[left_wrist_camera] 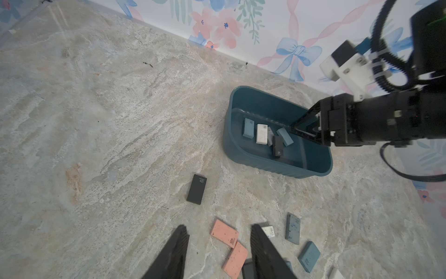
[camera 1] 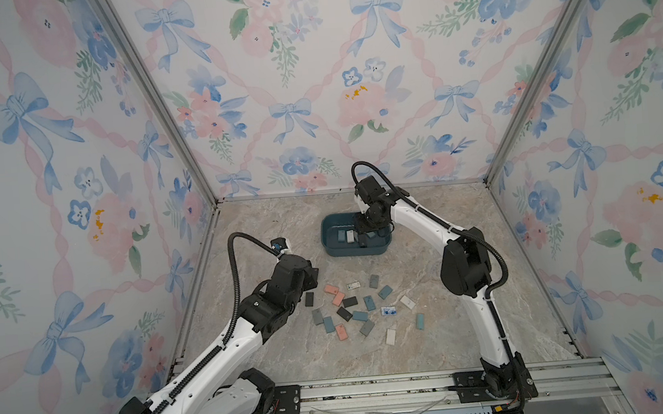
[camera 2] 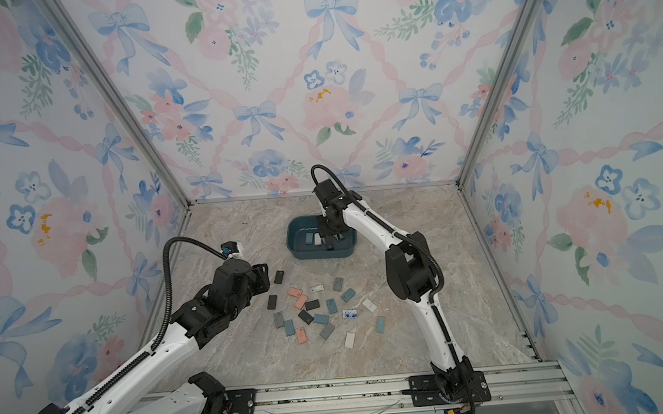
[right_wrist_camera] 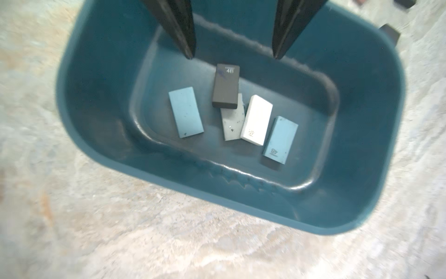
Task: Put the eraser in the storage box
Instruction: Place the eraser in the storage box, then pick up the eraser from the center of the board.
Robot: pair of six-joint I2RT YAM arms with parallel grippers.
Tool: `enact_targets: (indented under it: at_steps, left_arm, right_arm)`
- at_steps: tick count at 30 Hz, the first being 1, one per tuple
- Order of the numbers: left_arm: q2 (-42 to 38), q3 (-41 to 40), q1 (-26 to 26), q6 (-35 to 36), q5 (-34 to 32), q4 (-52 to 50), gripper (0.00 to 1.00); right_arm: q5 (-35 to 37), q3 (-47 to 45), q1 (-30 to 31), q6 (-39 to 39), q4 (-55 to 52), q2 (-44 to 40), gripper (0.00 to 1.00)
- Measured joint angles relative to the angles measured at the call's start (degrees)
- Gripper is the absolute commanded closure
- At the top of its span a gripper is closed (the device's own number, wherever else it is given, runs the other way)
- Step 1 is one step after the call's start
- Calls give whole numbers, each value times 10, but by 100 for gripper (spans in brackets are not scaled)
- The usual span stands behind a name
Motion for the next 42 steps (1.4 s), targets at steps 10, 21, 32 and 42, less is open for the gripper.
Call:
enact_targets:
  at_steps: [10, 21, 32, 42]
  left_arm:
    - [99, 36, 50, 28, 78, -24, 48]
    - [237, 82, 77, 84, 137, -31, 42]
    - [359, 124, 99, 127, 161, -31, 41]
    - [422, 148, 103, 146, 169, -31, 42]
  right_arm:
    - [-15, -156, -7, -7, 65, -201, 43]
    - [-24, -325, -19, -2, 106, -355, 41]
    - [-23, -420, -40, 24, 130, -439, 40]
    - [-23, -456, -43, 37, 136, -457, 40]
